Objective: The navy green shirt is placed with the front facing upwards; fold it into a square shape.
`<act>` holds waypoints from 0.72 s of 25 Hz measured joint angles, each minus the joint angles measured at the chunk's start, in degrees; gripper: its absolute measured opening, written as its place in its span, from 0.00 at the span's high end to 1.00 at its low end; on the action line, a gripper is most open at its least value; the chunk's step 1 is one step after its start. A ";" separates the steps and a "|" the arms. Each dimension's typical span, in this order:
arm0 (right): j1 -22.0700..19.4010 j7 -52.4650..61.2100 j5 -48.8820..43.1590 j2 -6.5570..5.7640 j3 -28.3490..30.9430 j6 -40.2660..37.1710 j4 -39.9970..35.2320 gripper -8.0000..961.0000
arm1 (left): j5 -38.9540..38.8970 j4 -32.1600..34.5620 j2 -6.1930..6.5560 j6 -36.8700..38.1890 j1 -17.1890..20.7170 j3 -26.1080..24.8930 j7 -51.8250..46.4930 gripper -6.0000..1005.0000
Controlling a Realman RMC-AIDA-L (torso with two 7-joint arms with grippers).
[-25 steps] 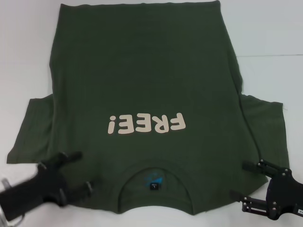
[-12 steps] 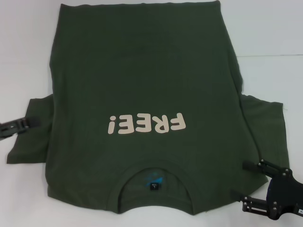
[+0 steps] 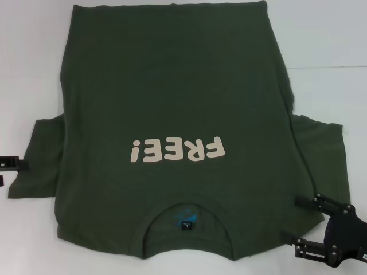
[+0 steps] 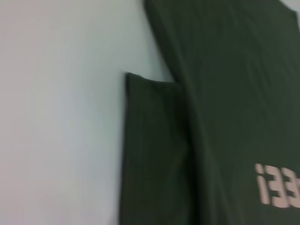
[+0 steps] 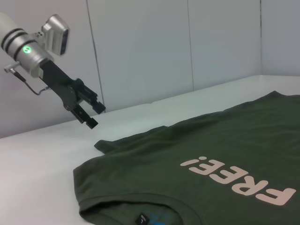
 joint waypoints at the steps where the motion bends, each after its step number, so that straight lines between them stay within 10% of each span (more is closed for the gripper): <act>1: 0.02 0.04 0.00 0.00 -0.01 0.00 0.00 0.08 | 0.32 -0.08 -0.10 -1.10 -0.03 0.60 -0.16 0.13; 18: 0.34 0.52 0.00 0.00 -0.03 0.10 0.10 0.08 | 1.58 -3.78 -1.10 -10.33 0.44 5.26 1.52 0.13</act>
